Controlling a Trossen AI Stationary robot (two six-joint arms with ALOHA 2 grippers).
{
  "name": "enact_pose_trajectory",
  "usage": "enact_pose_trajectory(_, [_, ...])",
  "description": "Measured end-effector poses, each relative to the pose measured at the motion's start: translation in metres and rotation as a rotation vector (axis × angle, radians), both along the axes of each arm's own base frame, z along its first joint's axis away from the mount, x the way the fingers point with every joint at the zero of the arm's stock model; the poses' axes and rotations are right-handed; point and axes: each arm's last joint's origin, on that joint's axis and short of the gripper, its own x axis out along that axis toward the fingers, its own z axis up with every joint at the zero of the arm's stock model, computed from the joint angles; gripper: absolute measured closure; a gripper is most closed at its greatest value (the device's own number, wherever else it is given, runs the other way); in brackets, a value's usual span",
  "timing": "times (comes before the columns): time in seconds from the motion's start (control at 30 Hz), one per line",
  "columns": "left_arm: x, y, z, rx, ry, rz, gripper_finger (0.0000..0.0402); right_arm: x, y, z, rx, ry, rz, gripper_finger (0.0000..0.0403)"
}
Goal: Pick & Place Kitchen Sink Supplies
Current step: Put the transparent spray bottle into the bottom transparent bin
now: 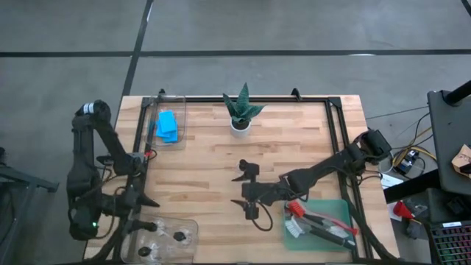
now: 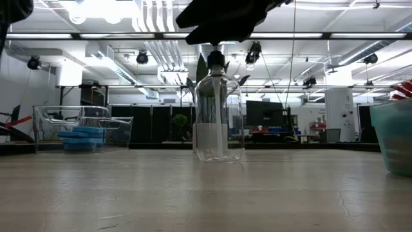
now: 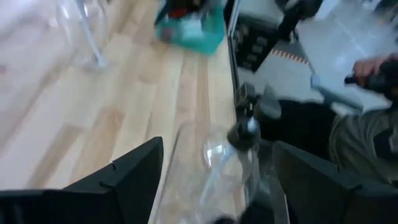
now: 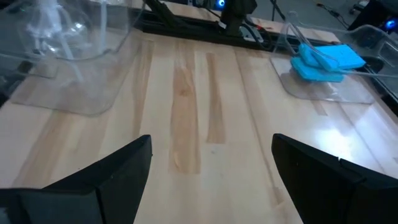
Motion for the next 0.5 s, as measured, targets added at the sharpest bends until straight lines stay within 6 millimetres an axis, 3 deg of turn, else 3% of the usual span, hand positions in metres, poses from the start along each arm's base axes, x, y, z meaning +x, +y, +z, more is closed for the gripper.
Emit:
enact_pose_trajectory(0.27, [-0.001, 0.025, 0.022, 0.022, -0.221, 0.112, 0.0097, -0.008, -0.007, 0.018, 0.014, -0.018, -0.014, 0.0077])
enact_pose_trajectory(0.5, [0.000, 0.032, 0.028, 0.045, -0.353, 0.235, 0.0097, -0.025, -0.005, 0.024, 0.152, 0.085, -0.029, 0.0077])
